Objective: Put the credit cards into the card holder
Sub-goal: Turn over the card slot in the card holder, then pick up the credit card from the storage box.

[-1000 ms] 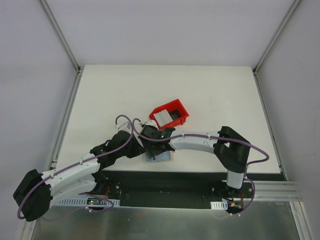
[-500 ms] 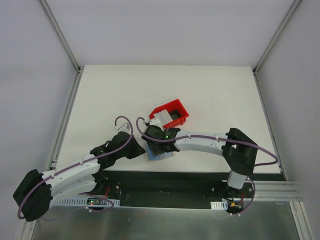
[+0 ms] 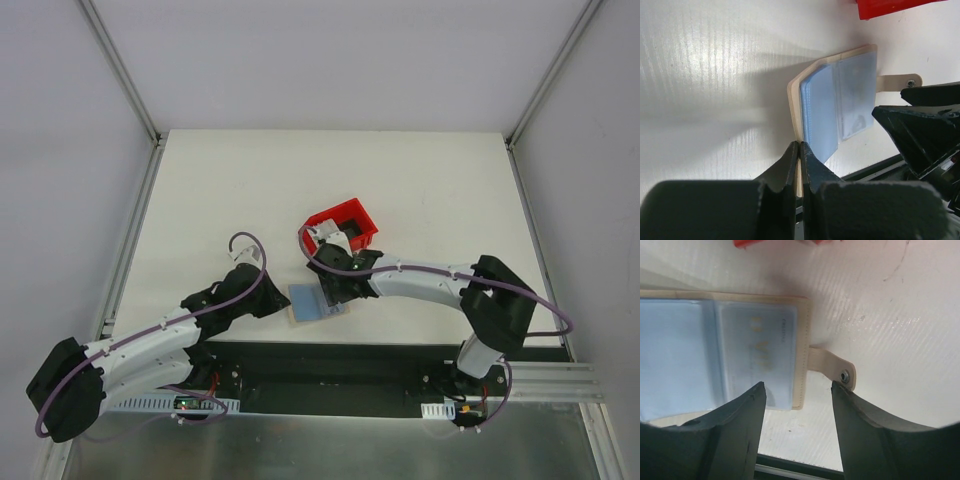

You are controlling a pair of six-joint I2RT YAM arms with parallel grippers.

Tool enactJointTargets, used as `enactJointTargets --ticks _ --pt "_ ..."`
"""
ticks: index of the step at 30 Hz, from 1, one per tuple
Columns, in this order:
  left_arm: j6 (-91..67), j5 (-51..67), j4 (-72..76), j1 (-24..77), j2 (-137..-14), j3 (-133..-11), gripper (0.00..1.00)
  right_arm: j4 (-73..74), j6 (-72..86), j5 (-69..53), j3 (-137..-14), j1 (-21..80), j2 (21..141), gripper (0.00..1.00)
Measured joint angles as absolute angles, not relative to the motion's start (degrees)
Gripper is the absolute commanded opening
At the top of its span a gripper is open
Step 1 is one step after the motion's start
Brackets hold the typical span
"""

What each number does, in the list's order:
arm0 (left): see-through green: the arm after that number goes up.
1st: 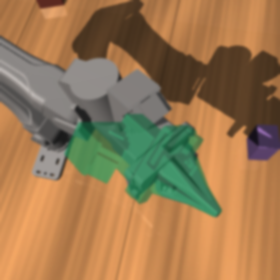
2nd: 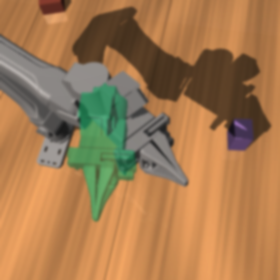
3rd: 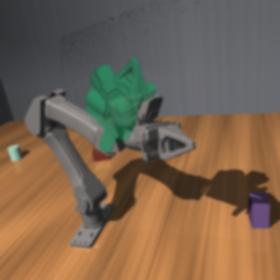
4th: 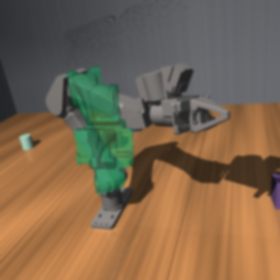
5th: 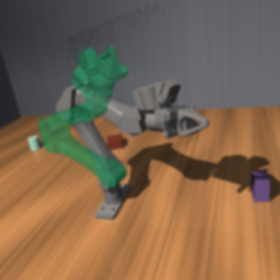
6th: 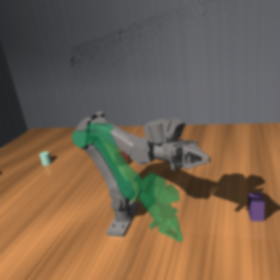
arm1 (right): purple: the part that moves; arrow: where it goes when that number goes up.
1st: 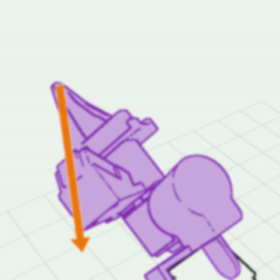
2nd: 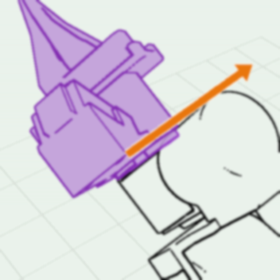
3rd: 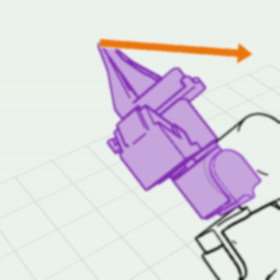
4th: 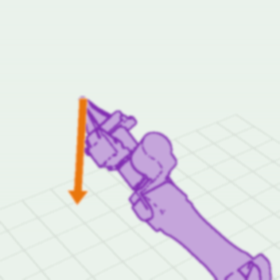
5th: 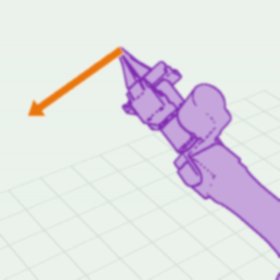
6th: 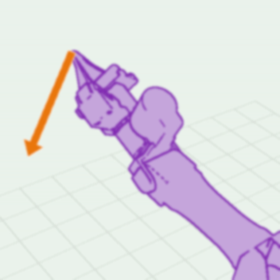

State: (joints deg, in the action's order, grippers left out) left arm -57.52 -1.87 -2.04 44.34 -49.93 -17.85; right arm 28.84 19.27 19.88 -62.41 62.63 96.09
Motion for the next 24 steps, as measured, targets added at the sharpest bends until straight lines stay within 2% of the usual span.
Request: enactJointTargets --ticks 8,11,15,17,24 --pt "-55.77 -2.61 -2.07 44.31 -52.69 -17.85 0.00 27.81 18.44 16.10 -60.05 58.61 91.74 0.56" --pt "-55.18 -3.20 -2.07 44.23 -53.78 -17.85 0.00 26.61 16.32 13.56 -60.58 55.68 87.44 0.62" --pt "-54.57 -3.60 -2.04 44.14 -54.94 -17.87 0.00 25.67 12.93 9.54 -64.90 50.41 84.79 0.65" --pt "-54.54 -3.66 -2.04 44.03 -55.33 -17.91 0.00 24.93 11.18 7.18 -67.77 47.35 85.14 0.69" --pt "-54.15 -3.70 -2.09 42.65 -56.77 -19.29 0.00 24.80 5.32 -0.34 -78.06 39.99 93.62 0.75"
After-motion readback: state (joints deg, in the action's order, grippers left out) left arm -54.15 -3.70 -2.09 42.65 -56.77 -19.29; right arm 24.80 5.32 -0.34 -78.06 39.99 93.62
